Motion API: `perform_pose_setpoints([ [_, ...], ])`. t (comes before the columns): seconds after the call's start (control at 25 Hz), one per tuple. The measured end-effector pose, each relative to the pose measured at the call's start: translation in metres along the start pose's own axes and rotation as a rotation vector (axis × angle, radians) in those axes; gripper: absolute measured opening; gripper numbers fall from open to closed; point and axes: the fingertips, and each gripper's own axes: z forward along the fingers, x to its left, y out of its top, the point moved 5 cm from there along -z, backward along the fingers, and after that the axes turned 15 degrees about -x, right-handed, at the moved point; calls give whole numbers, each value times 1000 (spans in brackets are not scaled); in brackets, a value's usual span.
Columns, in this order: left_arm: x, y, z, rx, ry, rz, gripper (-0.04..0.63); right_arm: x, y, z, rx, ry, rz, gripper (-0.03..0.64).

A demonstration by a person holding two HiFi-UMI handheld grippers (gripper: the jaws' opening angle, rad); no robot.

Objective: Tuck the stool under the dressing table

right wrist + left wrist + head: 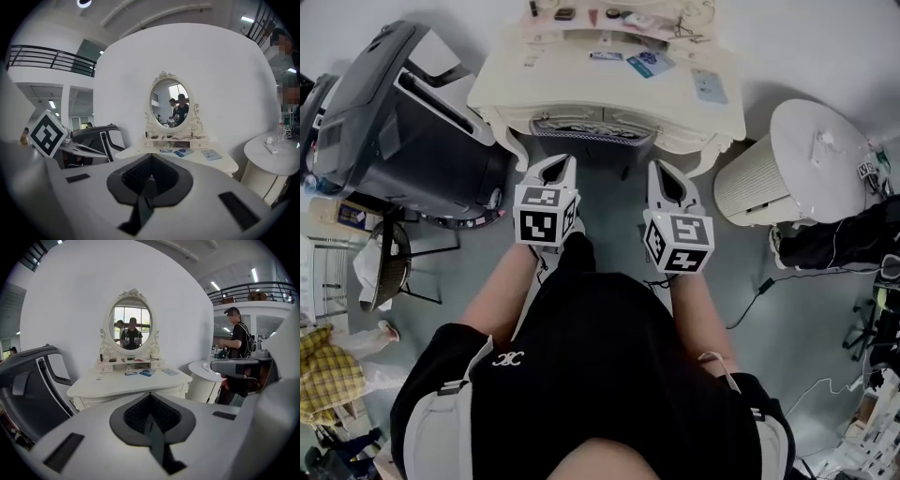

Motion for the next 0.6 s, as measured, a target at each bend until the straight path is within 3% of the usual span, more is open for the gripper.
perform_pose_setpoints([
  [0.28, -21, 11, 7, -19, -46, 26, 8, -7, 6, -11, -11, -20, -4, 9],
  [0.6, -21, 5, 2, -13, -48, 20, 8, -1, 3, -15, -2, -13, 2, 9],
])
